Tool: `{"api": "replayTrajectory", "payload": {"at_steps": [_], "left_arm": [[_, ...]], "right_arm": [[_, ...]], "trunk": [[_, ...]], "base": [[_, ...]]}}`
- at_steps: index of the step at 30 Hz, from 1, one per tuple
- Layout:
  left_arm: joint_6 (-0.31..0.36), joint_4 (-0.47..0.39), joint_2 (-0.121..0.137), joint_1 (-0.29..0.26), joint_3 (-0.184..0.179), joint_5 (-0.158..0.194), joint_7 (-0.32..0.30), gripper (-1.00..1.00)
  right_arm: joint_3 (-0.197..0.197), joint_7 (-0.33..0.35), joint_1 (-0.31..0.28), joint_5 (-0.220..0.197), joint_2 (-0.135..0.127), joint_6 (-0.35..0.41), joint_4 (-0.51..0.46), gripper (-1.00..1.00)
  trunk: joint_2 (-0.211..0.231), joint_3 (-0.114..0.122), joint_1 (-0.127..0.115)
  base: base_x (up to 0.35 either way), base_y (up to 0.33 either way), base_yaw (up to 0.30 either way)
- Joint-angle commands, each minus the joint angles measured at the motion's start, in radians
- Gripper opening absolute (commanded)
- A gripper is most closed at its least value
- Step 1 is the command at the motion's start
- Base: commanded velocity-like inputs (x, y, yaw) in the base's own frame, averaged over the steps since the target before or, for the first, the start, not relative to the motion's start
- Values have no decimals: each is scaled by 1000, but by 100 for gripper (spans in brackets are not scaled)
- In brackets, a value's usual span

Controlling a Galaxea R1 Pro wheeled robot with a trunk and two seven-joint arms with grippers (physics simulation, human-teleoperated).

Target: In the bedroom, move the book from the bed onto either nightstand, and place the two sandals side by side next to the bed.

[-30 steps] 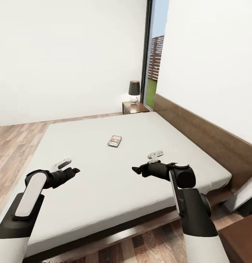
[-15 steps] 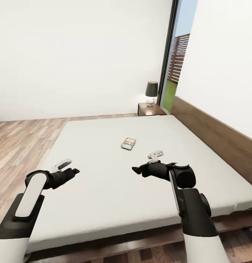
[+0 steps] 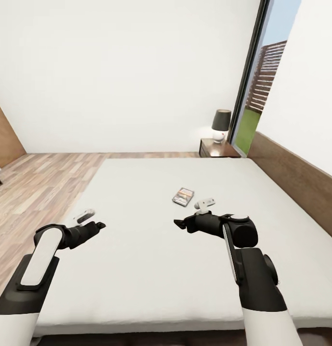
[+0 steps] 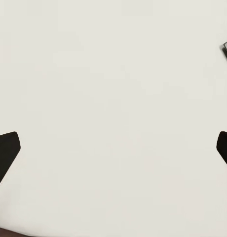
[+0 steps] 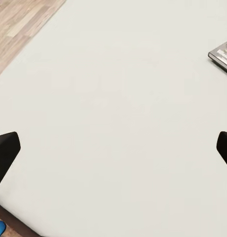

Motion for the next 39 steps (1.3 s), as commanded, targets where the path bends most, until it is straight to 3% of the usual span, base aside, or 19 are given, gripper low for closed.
{"api": "replayTrajectory", "payload": {"at_steps": [1, 12, 25, 39], "left_arm": [[2, -1, 0, -1, 0, 10, 10, 100], [2, -1, -2, -1, -3, 12, 10, 100], [3, -1, -5, -1, -6, 13, 10, 100], [4, 1, -7, -1, -6, 13, 9, 100]], "right_arm": [[0, 9, -1, 10, 0, 3, -1, 100], [-2, 12, -1, 10, 0, 4, -1, 100], [-2, 14, -1, 11, 0, 5, -1, 100], [-2, 14, -1, 11, 0, 5, -1, 100]], "trunk": [[-1, -1, 0], [-1, -1, 0], [-1, -1, 0], [-1, -1, 0]], "base": [[114, -66, 119], [86, -22, 40], [247, -2, 4], [51, 0, 0]]}}
